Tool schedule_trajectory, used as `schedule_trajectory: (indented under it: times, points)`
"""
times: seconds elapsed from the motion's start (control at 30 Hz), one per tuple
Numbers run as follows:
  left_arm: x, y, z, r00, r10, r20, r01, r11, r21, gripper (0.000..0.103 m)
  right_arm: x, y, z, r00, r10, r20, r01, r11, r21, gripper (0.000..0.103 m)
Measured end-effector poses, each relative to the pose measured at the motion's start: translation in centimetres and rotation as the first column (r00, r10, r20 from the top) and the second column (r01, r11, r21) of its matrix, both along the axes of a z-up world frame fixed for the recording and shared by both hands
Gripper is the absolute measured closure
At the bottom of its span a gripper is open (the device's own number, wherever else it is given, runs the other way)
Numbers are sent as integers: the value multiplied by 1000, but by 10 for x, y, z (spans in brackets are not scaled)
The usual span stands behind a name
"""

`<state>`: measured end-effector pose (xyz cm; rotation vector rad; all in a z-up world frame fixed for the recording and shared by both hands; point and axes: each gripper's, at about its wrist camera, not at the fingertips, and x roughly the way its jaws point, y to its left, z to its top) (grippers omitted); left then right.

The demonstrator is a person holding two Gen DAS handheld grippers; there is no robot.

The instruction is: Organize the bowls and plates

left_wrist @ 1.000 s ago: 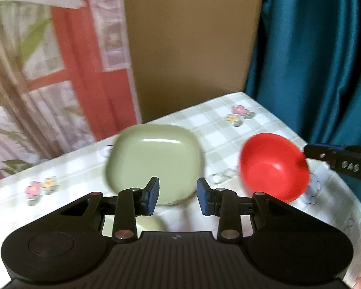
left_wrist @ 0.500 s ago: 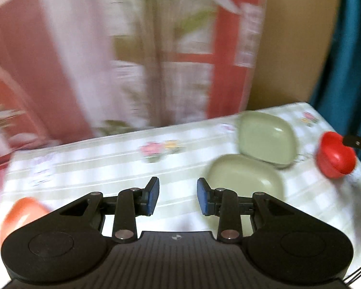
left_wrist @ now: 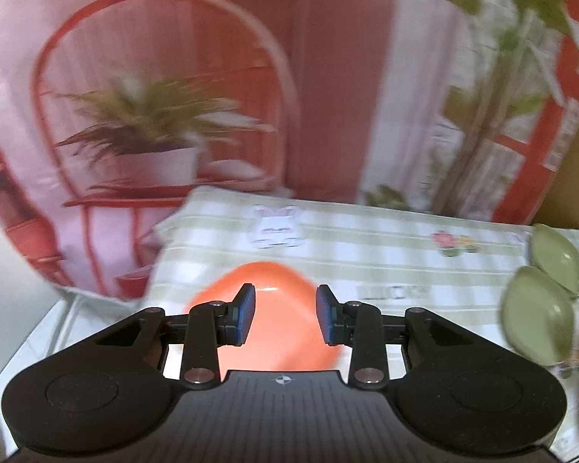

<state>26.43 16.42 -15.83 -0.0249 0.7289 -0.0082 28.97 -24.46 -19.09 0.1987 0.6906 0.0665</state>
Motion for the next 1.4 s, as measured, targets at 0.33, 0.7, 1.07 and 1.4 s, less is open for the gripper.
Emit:
schedule_trajectory:
  times: [0.33, 0.7, 1.07, 1.4]
  points:
    - [-1, 76, -27, 994, 105, 4, -105, 994, -15, 65, 47, 117, -3, 987, 157, -42, -158, 987, -11, 84]
    - [17, 104, -64, 989, 145, -16, -146, 985, -91, 65, 71, 192, -6, 965, 254, -58, -256, 966, -29, 83]
    - [34, 105, -83, 985, 171, -32, -173, 980, -99, 64, 87, 234, -27, 944, 307, -118, -308, 951, 12, 82]
    - [45, 102, -97, 984, 169, -55, -174, 980, -99, 64, 102, 284, -48, 914, 369, -171, -374, 928, 5, 82]
